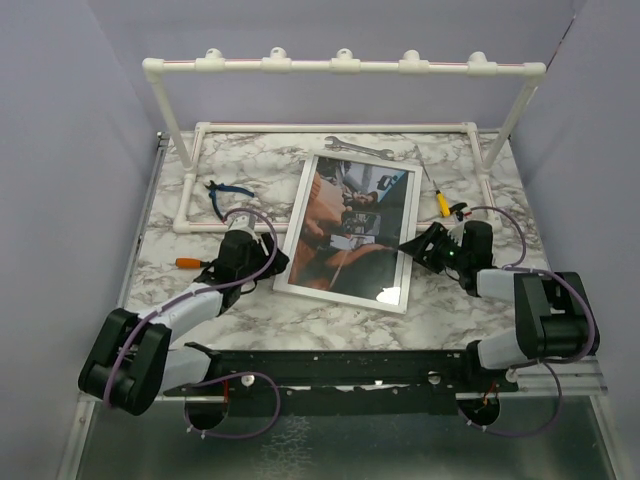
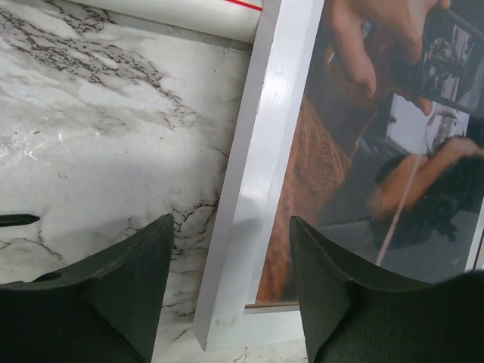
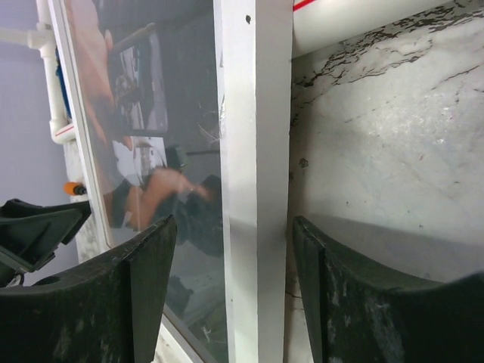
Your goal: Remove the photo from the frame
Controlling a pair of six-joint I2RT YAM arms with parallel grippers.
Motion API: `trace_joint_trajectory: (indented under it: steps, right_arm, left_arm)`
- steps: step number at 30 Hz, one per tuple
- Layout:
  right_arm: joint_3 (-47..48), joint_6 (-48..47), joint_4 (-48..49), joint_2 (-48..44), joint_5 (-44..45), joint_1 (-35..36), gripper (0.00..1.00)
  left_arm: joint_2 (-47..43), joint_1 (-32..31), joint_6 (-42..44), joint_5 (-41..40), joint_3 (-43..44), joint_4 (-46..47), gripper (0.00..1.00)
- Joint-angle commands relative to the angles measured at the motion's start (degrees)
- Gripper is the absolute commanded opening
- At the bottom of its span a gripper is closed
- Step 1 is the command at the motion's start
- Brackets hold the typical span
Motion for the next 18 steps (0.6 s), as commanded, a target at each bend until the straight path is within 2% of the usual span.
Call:
trace_joint_trajectory:
  steps: [1,7,12,13,18]
  right_arm:
    - [-1.3,1.9,7.56,2.42,-4.86,-0.84,0.63]
    - [-1.69,1.54,9.23,5.23,-6.6,-0.84,0.62]
    - [-1.87,2.92,12.99,8.75,-9.4,-2.48,0.62]
    - [-1.95,3.39,14.08,9.31,-10.33,-2.57,0.61]
    - [-1.78,3.94,15.96,9.04,-13.49,-2.67,0.41]
  left_arm:
    - [1.67,-0.24,1.51,2.25,1.68,3.89,0.61]
    - [3.49,-0.24,1.15,4.5,0.44,7.35,0.59]
    - [4.5,-0.24,0.71,5.64,-0.02,8.87,0.48]
    - [4.69,-0.26,0.73,5.77,0.03,9.04,0.46]
    - [5.53,-0.3,0.83,5.36,0.04,9.2,0.4]
